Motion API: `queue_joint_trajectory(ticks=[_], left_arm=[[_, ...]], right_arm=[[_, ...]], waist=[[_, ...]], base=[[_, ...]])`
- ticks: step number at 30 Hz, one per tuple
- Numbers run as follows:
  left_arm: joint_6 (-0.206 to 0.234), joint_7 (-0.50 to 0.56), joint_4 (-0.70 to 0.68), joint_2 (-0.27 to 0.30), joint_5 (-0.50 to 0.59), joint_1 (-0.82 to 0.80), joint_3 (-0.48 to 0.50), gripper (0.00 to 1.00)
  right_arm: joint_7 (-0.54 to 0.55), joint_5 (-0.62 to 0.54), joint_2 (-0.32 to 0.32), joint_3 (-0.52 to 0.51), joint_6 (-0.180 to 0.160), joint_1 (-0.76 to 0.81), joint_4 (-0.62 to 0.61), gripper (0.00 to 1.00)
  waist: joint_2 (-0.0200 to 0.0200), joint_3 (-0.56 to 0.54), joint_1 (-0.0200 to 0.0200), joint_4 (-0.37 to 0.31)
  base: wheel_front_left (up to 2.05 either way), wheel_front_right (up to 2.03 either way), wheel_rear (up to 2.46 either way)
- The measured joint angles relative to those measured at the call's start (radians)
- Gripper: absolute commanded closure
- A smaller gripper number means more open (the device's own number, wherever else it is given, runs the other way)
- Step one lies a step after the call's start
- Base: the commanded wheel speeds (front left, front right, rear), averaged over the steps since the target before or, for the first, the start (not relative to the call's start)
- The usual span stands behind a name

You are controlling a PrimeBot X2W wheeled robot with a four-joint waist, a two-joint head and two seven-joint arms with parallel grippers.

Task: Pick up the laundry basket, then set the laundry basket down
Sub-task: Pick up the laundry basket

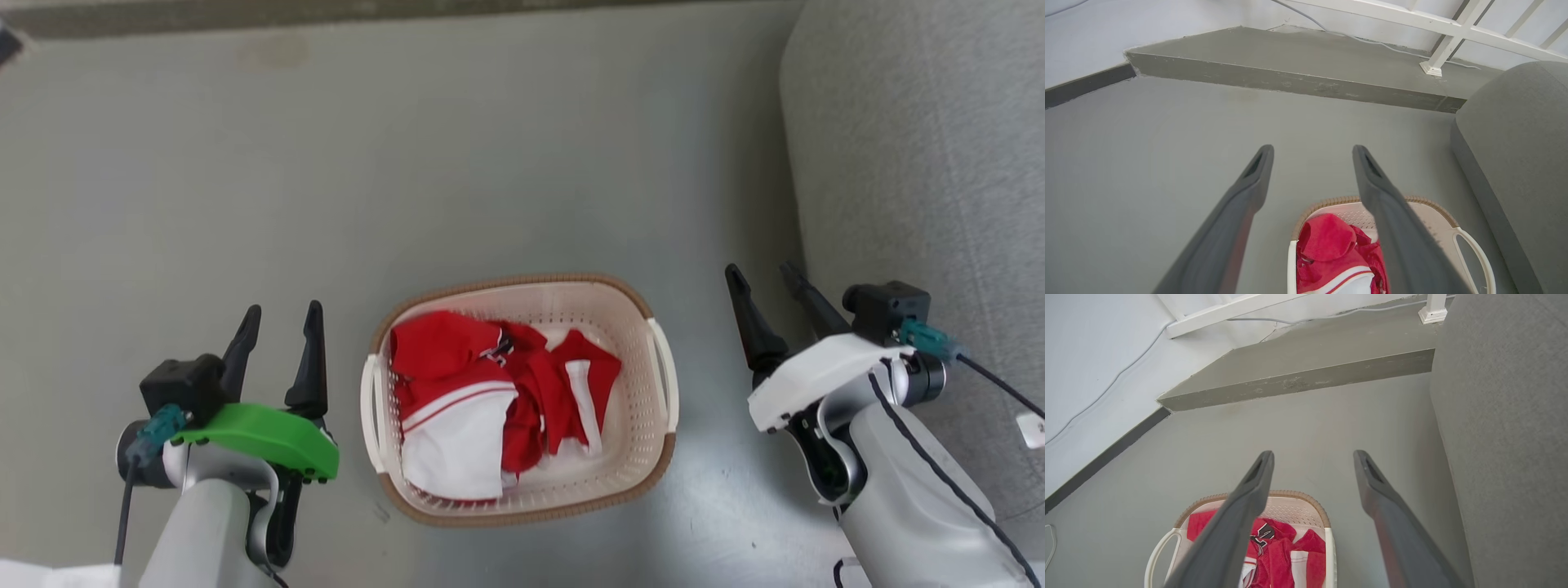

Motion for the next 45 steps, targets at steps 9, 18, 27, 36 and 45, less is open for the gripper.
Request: queue_joint_trajectory(ticks=[9,18,27,36,45], left_arm=[[-0.012,0.002,0.124,-0.002,-0.033,-0.084,-0.018,0.00],[-0.017,0.030,0.245,-0.004,-0.040,-0.175,-0.075,0.00],[-0.018,0.073,0.352,-0.007,-0.076,-0.255,-0.119,0.00],[-0.018,0.119,0.422,-0.012,-0.127,-0.361,-0.184,0.00],[-0.018,0.147,0.467,-0.016,-0.179,-0.423,-0.248,0.00]], right_arm=[[0.034,0.001,0.013,0.032,0.019,-0.060,0.105,0.00],[0.055,0.008,0.028,0.054,0.027,-0.132,0.202,0.00],[0.084,0.010,0.032,0.093,0.036,-0.216,0.291,0.00],[0.097,0.010,0.042,0.130,0.044,-0.317,0.363,0.00],[0.122,0.013,0.045,0.140,0.045,-0.386,0.441,0.00]], waist=[[0.0000,0.092,0.0000,0.002],[0.0000,0.179,0.0001,0.005],[0.0000,0.264,0.0001,0.013],[0.0000,0.365,0.0001,0.022],[0.0000,0.442,0.0001,0.032]], base=[[0.00,0.00,0.00],[0.00,0.00,0.00],[0.00,0.00,0.00],[0.00,0.00,0.00],[0.00,0.00,0.00]])
